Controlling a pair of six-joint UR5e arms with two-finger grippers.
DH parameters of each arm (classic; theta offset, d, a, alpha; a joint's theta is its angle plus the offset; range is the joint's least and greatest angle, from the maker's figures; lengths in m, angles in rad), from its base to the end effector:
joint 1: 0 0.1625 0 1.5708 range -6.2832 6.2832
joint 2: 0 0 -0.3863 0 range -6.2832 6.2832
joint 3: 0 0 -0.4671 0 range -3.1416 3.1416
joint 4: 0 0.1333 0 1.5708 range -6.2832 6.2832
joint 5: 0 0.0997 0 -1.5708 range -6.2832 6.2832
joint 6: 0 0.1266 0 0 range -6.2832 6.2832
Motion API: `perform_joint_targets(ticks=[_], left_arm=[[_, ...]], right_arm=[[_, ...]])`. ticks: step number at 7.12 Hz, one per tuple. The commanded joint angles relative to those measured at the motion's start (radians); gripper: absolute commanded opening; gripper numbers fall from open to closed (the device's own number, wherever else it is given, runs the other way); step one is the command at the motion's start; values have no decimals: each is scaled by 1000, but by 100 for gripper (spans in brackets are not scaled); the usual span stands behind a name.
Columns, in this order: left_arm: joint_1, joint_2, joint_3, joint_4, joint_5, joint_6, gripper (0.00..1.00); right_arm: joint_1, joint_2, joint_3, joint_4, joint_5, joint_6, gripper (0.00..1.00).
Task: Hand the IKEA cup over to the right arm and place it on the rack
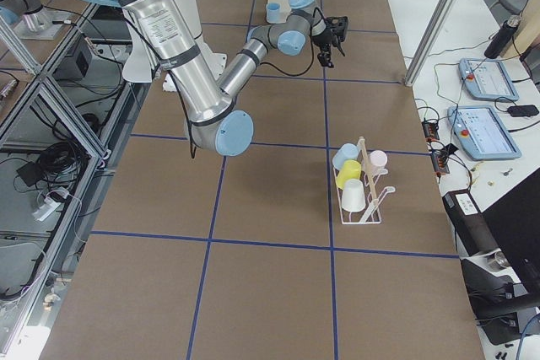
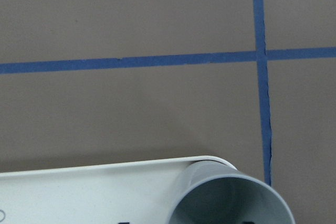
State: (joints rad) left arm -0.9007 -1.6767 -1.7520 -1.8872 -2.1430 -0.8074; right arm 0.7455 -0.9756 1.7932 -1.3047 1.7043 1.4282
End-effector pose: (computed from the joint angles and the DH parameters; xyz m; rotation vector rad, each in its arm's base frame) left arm 0.3413 -0.5350 0.4454 0.0603 0.8041 0.0428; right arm -0.4306 -0.5561 0.1122 0.3600 -1.0393 0.4694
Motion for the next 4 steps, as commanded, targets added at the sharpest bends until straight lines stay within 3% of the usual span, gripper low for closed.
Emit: perform_joint_targets(ticks=[1, 3, 4], left_arm=[[9, 2, 16, -1, 8, 2, 0], [0, 5, -6, 2, 9, 1, 0], [-21, 33, -65, 13, 9, -2, 0]], right_arm=[[0, -2, 2, 1, 0, 0, 100], [0, 0, 2, -1, 0, 0, 100], [0, -2, 2, -1, 0, 0, 100]])
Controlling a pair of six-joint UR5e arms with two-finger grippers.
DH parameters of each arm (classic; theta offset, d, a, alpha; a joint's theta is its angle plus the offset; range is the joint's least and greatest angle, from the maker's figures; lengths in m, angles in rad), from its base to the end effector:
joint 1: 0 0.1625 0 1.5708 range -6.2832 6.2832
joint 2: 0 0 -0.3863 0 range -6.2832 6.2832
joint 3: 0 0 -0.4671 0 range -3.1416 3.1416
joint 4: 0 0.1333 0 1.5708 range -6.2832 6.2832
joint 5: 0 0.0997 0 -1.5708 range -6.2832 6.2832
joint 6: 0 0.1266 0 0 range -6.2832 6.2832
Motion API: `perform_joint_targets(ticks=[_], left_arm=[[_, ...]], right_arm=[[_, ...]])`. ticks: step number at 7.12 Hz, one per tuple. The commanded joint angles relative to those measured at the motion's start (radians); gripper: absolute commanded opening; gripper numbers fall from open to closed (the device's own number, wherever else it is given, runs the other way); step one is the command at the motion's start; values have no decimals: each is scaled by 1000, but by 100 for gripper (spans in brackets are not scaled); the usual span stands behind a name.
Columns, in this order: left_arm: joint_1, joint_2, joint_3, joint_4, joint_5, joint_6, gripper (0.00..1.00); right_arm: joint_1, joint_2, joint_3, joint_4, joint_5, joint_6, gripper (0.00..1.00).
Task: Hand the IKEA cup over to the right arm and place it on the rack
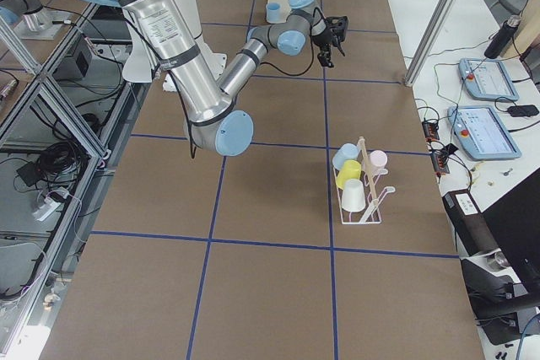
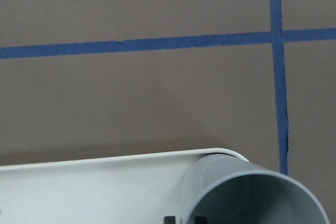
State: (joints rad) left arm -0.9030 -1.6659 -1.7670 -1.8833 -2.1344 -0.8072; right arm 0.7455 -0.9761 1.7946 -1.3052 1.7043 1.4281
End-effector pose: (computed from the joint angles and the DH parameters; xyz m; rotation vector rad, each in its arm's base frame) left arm 0.3367 -0.5329 0.4444 0.0675 0.7984 0.0382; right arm -0.4303 -0.5557 0.1120 0.3602 -1.0396 0.4692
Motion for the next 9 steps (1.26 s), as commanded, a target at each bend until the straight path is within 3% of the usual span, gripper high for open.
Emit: perform_joint_targets(ticks=[1, 2, 3, 5, 6, 7, 9], left_arm=[[-71, 25, -142, 74, -1, -3, 0], [-74, 2, -219, 184, -1, -3, 0], [-74, -70, -227, 214, -1, -60, 0], [-4, -237, -215, 205, -4, -319, 0], [31, -327, -188, 141, -4, -466, 0], [59, -365, -124, -49, -2, -673, 0], [67, -365, 31, -602, 13, -1027, 0]], right_arm=[[0, 0, 0, 1, 0, 0, 100], [0, 0, 2, 1, 0, 0, 100], [0, 0, 2, 0, 0, 2, 100], [2, 0, 6, 1, 0, 0, 100], [2, 0, 8, 1, 0, 2, 100], [2, -1, 31, 0, 2, 23, 100], [3, -1, 66, 0, 6, 101, 100]])
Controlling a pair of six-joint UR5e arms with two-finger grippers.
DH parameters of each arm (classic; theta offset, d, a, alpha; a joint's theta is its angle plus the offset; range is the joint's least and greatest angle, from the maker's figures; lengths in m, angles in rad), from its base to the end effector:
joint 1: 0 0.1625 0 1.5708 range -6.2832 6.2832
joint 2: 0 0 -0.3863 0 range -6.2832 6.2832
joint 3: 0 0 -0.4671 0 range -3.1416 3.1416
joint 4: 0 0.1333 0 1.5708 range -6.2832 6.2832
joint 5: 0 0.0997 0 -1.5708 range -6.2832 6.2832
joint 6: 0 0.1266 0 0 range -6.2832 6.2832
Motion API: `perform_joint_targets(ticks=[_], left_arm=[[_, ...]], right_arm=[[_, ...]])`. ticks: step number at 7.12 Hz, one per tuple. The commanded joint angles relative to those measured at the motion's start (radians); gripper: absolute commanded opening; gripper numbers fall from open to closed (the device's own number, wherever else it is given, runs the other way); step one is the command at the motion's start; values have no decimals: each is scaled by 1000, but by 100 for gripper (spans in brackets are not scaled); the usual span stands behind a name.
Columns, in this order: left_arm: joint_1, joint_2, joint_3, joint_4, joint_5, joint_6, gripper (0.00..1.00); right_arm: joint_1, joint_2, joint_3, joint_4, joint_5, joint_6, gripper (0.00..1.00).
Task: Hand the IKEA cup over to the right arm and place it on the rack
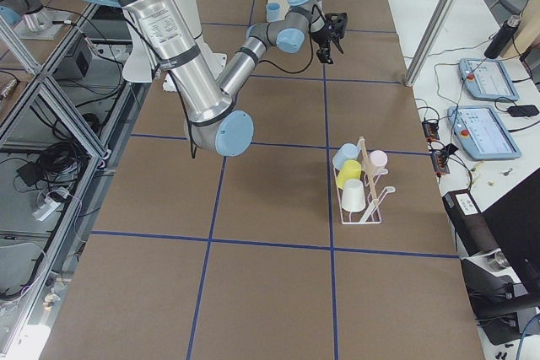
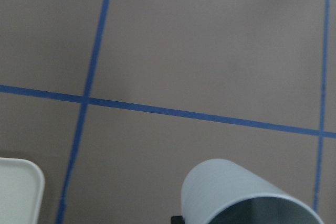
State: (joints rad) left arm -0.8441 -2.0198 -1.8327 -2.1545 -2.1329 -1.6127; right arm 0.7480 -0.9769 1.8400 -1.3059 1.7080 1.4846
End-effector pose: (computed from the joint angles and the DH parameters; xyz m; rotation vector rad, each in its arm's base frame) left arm 0.3839 -0.5309 0.1390 0.0489 1.3472 -0.3856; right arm -0.4166 -0.5447 0.0914 0.3486 -1.0925 0.5115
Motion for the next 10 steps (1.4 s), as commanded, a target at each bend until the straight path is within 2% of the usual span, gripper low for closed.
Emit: perform_joint_targets(ticks=[1, 3, 4, 5, 6, 7, 8, 10], left_arm=[[17, -14, 165, -592, 96, -394, 0], [94, -14, 297, -1004, 282, -605, 0], [147, -16, 346, -1153, 409, -642, 0], [181, -20, 387, -1276, 486, -647, 0], [195, -46, 432, -1350, 511, -650, 0], [206, -69, 440, -1375, 549, -735, 0], [208, -95, 440, -1381, 556, -772, 0], [220, -141, 441, -1381, 556, -776, 0]], right_arm=[[-2, 0, 37, 2, 5, 87, 100], [-2, 0, 94, 5, 12, 195, 100], [-2, 0, 132, 5, 25, 236, 100], [-2, 1, 154, 32, 31, 308, 100], [-2, -6, 151, 134, 33, 410, 100], [-2, -9, 151, 224, 33, 519, 100], [-2, -8, 150, 275, 32, 596, 100], [-2, -2, 145, 293, 24, 641, 100]])
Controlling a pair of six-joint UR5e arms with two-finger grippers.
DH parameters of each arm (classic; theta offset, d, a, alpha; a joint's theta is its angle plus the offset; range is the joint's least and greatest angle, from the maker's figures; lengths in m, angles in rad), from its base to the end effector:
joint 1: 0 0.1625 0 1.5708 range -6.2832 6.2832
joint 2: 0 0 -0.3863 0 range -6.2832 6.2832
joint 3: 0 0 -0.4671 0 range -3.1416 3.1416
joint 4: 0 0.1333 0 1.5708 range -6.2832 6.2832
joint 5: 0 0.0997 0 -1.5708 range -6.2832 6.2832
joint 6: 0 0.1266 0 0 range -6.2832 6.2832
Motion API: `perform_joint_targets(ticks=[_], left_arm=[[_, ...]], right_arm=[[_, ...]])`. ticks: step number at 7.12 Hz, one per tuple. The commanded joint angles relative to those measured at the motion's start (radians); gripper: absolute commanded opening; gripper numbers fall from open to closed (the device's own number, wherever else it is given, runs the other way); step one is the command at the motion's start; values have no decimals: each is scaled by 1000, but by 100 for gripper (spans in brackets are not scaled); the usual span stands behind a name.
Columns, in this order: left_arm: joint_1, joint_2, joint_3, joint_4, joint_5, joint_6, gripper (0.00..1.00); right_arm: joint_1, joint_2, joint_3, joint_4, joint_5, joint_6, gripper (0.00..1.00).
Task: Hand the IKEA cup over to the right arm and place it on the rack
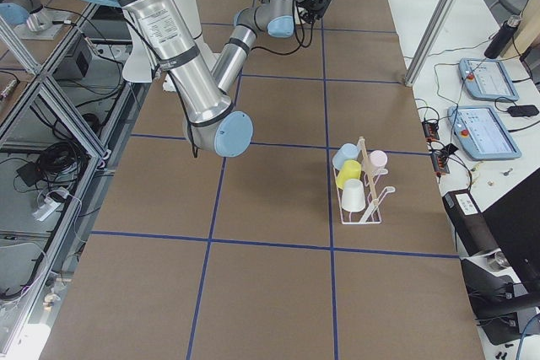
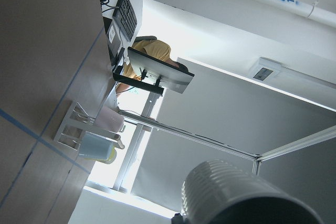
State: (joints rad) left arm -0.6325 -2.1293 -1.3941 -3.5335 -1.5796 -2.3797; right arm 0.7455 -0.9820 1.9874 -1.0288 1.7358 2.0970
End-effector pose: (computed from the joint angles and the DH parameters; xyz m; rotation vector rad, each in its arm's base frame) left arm 0.4534 -0.4962 0.1563 -0.2206 2.4435 -0.6736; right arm -0.3586 -0.4842 -0.0074 0.0407 -1.6145 0.8713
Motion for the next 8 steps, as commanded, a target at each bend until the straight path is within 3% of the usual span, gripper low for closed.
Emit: perform_joint_targets(ticks=[1, 8], left_arm=[[10, -53, 1, -2, 4, -9, 0], [43, -75, 1, -5, 3, -21, 0]], right_arm=[[-3, 6, -13, 16, -5, 35, 100], [-2, 6, -27, 122, 22, 98, 100]])
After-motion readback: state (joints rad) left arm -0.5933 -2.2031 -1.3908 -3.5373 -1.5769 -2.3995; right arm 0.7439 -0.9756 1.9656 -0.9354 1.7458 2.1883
